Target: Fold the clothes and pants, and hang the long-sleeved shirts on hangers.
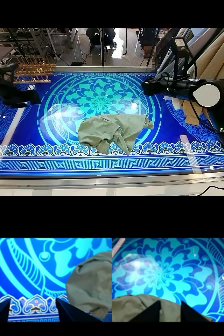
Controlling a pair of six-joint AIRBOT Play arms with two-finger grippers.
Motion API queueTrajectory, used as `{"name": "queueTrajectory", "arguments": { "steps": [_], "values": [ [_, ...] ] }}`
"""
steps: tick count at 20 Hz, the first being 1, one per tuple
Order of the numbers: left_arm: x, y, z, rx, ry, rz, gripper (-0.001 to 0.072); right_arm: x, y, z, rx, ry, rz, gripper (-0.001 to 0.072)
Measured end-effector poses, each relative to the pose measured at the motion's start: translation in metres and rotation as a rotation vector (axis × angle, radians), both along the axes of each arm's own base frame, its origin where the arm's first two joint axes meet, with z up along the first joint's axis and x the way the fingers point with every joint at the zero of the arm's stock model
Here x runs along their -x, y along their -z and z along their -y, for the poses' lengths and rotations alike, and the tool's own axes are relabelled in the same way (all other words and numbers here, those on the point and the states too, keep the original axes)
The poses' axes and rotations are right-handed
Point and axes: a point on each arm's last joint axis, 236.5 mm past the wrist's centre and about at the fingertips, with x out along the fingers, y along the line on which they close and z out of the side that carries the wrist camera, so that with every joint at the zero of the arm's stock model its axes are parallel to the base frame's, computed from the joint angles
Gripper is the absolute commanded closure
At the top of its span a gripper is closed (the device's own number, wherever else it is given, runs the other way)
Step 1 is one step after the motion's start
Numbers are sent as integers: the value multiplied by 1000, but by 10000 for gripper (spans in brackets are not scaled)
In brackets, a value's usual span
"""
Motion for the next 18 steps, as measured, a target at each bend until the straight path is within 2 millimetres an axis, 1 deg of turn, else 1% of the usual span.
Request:
{"name": "queueTrajectory", "arguments": {
  "steps": [1, 2, 3, 4, 5, 6, 7, 8, 9, 11, 12, 13, 14, 15, 17, 18],
  "values": [
    [1, 1, 20, 5, 60, -1, 152, -2, -6, 10, 42, 13, 25, 625],
    [3, 2, 40, -11, 121, 0, 152, -2, -10, 25, 89, 35, 34, 403],
    [6, 3, 60, -31, 182, 8, 152, 2, -9, 44, 135, 66, 14, 309],
    [10, 4, 81, -72, 250, 24, 144, 9, 0, 68, 178, 105, -40, 308],
    [16, 8, 97, -123, 312, 44, 65, 18, 15, 92, 202, 147, -113, 307],
    [23, 16, 116, -171, 383, 65, -11, 31, 34, 113, 218, 176, -196, 307],
    [32, 27, 133, -205, 450, 79, -10, 49, 59, 125, 202, 178, -296, 288],
    [44, 44, 150, -233, 523, 89, -10, 67, 85, 125, 160, 150, -391, 287],
    [58, 64, 164, -251, 595, 86, -10, 88, 114, 115, 96, 95, -486, 271],
    [84, 108, 183, -302, 741, 65, -10, 124, 166, 76, -36, -36, -638, 182],
    [94, 125, 190, -319, 801, 52, -9, 139, 192, 57, -79, -91, -700, 172],
    [99, 139, 196, -334, 852, 47, -7, 148, 215, 42, -100, -127, -740, 170],
    [102, 151, 202, -344, 892, 47, 0, 156, 238, 27, -105, -160, -777, 170],
    [101, 160, 207, -351, 919, 56, 7, 159, 257, 14, -101, -185, -801, 170],
    [95, 175, 217, -359, 953, 70, 12, 159, 289, -10, -77, -233, -830, 170],
    [92, 183, 221, -362, 965, 70, 93, 157, 302, -21, -62, -252, -840, 171]
  ]
}}
